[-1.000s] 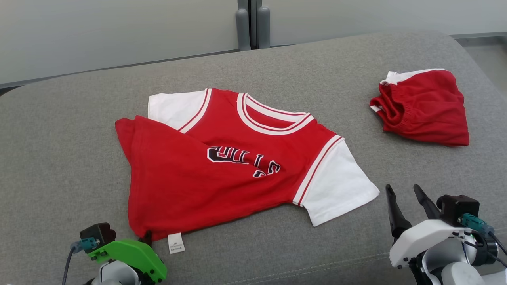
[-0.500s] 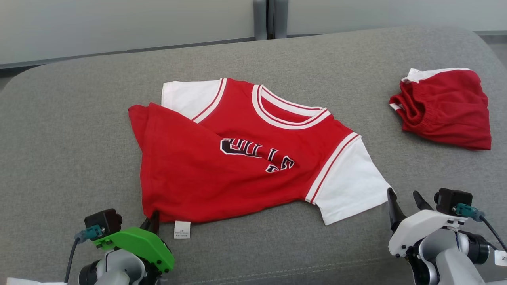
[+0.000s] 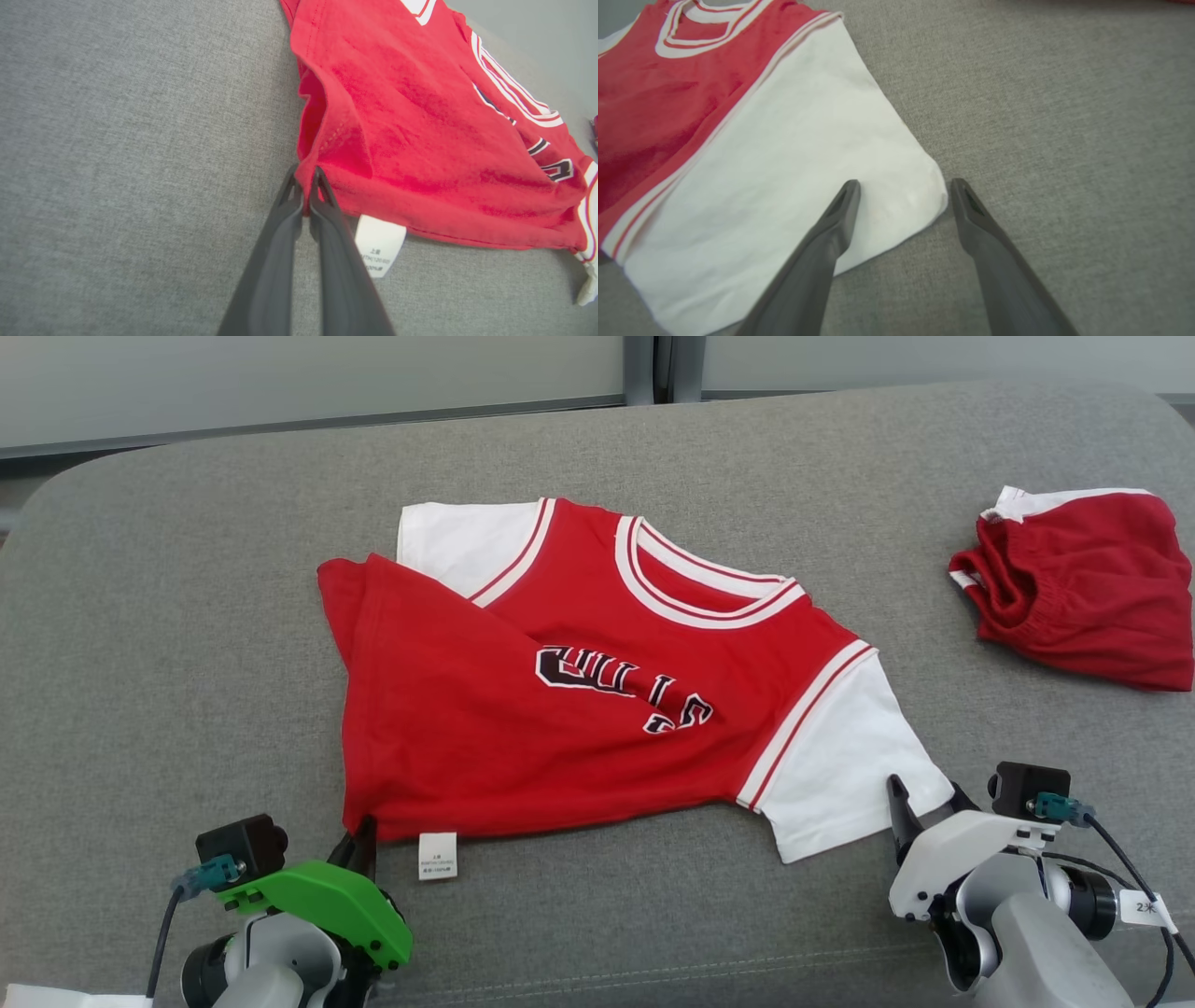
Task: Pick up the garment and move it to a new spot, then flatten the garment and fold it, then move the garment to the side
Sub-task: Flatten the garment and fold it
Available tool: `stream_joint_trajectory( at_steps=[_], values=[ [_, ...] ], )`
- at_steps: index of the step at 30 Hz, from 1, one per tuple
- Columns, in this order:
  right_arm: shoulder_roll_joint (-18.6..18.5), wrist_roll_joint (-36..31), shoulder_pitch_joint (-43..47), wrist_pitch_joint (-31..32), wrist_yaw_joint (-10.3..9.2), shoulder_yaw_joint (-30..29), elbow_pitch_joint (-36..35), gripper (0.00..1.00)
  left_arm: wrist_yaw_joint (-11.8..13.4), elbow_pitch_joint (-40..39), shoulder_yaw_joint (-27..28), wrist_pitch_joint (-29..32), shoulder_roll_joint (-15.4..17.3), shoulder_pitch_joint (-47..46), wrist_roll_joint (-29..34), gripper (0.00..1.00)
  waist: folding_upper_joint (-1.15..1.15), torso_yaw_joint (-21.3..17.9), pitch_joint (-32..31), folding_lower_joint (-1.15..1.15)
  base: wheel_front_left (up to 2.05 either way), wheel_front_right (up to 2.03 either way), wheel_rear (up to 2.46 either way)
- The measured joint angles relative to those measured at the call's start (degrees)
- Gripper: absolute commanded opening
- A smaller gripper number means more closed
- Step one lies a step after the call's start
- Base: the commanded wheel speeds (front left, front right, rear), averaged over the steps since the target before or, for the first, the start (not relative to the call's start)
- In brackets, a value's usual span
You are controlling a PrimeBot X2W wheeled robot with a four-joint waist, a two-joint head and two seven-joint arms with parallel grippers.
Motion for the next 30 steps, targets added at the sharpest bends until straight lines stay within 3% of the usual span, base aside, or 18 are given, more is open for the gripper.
stream_joint_trajectory(
  at_steps=[1, 2, 5, 6, 7, 21, 24, 30],
  values=[
    [0.0, -0.1, -0.5, -0.3, 0.00, 0.2, 0.7, 0.75, 0.1, -0.2, 0.0, 0.0, 0.1, 0.0, 0.0, 0.00, 0.00, 0.0, 0.0, 0.00, 0.00, 0.00, 0.00],
    [0.0, -0.1, -0.9, -0.6, 0.00, 0.4, 1.4, 0.51, 0.2, -0.4, 0.1, 0.0, 0.1, 0.1, 0.0, 0.00, 0.00, 0.0, 0.1, 0.00, 0.00, 0.00, 0.00],
    [-0.1, -0.1, -2.1, -0.8, -0.01, 1.0, 3.4, 0.22, 0.5, -0.8, 0.1, 0.0, 0.3, 0.3, 0.0, 0.00, 0.00, -0.1, 0.1, 0.00, 0.00, 0.00, 0.00],
    [-0.2, -0.1, -2.4, -0.9, -0.01, 1.1, 3.9, 0.07, 0.5, -0.9, 0.1, 0.0, 0.3, 0.4, 0.0, 0.00, 0.00, -0.2, 0.0, 0.00, 0.00, 0.00, 0.00],
    [-0.2, 0.0, -2.8, -1.1, 0.00, 1.2, 4.5, 0.00, 0.5, -1.0, 0.1, 0.0, 0.3, 0.5, 0.0, 0.00, 0.00, -0.2, 0.0, 0.00, 0.00, 0.00, 0.00],
    [-0.4, 9.2, -5.7, -4.4, 0.03, 0.5, 9.7, 0.00, 0.5, -2.6, 1.8, -1.4, 0.9, 0.8, -1.0, 0.00, 0.00, -0.4, -0.6, 0.00, 0.00, 0.00, 0.00],
    [-0.7, 12.5, -5.8, -4.5, 0.03, 1.7, 8.2, 0.00, 0.2, -3.2, 2.5, -1.6, 0.9, 0.9, -2.0, 0.00, 0.00, -0.5, -1.2, 0.00, 0.00, 0.00, 0.00],
    [-1.2, 25.2, -5.7, -0.8, 0.00, 3.8, -0.1, 0.00, -0.9, -6.2, 4.2, -0.2, 0.8, 0.8, -5.1, 0.00, 0.00, -1.1, -3.5, 0.00, 0.00, 0.00, 0.00]
  ],
)
